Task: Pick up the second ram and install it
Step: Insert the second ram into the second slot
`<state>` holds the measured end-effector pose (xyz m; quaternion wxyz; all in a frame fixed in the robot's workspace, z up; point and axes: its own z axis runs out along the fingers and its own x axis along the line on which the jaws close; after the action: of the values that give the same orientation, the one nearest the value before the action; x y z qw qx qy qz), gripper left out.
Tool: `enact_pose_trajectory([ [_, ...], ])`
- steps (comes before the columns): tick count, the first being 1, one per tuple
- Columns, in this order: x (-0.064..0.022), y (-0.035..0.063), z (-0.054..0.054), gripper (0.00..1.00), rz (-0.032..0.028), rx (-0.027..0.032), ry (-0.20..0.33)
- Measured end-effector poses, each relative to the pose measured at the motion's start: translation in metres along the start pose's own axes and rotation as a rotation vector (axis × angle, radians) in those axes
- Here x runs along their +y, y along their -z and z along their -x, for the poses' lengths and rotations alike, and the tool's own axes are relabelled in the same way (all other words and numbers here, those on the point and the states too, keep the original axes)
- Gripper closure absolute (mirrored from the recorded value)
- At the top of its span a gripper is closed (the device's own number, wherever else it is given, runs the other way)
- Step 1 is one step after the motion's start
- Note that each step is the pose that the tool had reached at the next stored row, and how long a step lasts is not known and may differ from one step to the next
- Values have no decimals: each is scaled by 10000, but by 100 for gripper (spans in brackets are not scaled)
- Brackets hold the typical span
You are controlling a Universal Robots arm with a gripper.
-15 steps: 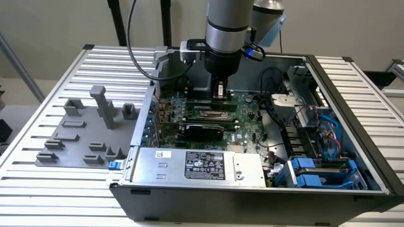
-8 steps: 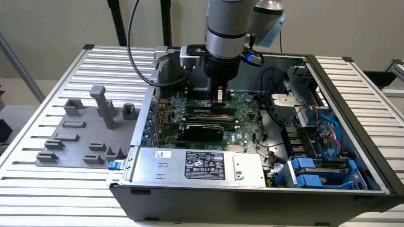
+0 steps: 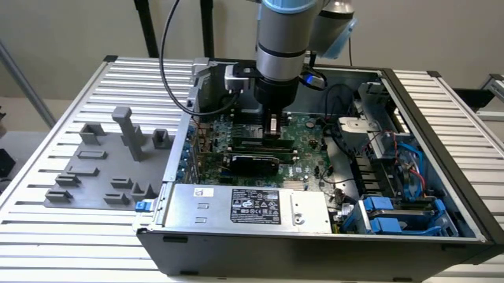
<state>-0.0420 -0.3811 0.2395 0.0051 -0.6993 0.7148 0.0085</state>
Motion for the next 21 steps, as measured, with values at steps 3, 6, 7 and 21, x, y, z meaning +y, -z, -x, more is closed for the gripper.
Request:
enact_pose_trajectory([
  [3,-1,-21,0,100,-2,3,0],
  [6,-1,-72,-1,100,-6,13,1],
  [7,-1,-84,-1,100,-11,16,1],
  [21,-1,-91,-1,100,-106,27,3],
])
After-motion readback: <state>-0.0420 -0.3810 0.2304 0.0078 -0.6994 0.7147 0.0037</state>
